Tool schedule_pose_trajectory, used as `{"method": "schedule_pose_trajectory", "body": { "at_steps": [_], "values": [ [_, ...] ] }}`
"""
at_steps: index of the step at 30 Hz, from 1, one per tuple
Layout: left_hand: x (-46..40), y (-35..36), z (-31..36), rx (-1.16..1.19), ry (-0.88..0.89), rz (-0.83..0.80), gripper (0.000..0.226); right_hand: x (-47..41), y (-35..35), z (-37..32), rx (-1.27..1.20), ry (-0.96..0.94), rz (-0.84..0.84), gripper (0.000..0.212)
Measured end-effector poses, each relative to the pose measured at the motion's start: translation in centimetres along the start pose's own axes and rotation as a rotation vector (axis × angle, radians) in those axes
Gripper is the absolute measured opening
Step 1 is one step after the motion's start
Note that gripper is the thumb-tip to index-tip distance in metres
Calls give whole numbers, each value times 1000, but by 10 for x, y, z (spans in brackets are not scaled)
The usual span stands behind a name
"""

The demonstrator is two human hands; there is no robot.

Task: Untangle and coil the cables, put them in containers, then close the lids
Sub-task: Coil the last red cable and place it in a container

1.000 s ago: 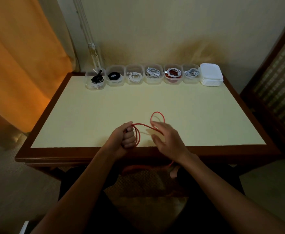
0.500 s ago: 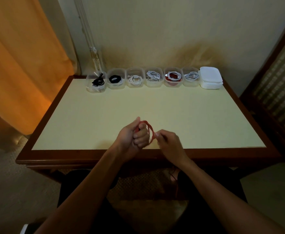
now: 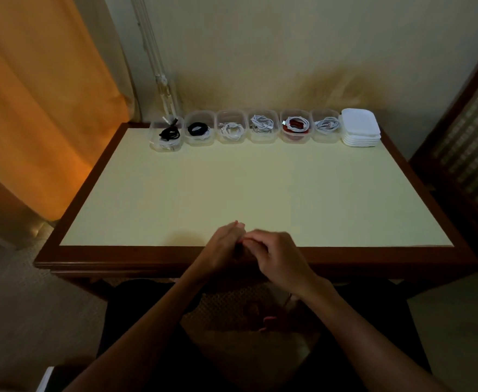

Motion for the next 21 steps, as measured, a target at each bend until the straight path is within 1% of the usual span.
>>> {"method": "schedule_pose_trajectory", "body": {
  "at_steps": [2,4,5,7,9,12,14,16,18,19,20,21],
  "values": [
    [6,6,1,202,-96,-90,50,-9,-9,5,30,36,92,20],
    [11,9,4,414,-223,-153,51,-15,-19,11,7,92,170,27],
    [12,10,7,515,-280,-180,51,-17,-23,13,-31,115,188,28],
    [14,12,12,674,-343,-238,52,-20,-27,17,-124,155,192,21],
    [14,12,18,742,-339,-286,51,-19,-27,22,-179,186,183,12],
    [15,12,25,750,-305,-306,41,-17,-22,28,-242,185,172,12],
    [15,13,26,749,-273,-253,36,-16,-19,31,-305,174,161,15],
    [14,17,30,759,-201,-152,33,-14,-12,33,-342,200,154,18],
    [10,19,38,859,-164,-22,35,-8,1,38,-328,245,121,21],
    [6,15,43,939,-166,56,38,-2,10,41,-309,271,65,21],
    [1,8,46,996,-155,128,40,6,19,43,-291,300,-40,21],
    [-4,0,48,1001,-137,188,41,15,26,44,-283,329,-201,23]
  ]
}}
Point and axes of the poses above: each hand's wrist, its own x-axis away from the middle knuckle, its own y-axis out of the palm, z = x × y, the point moved 2 cm from there along -x, towards the middle knuckle, and after that the axes turned 4 degrees about x, right-handed, at the moved point
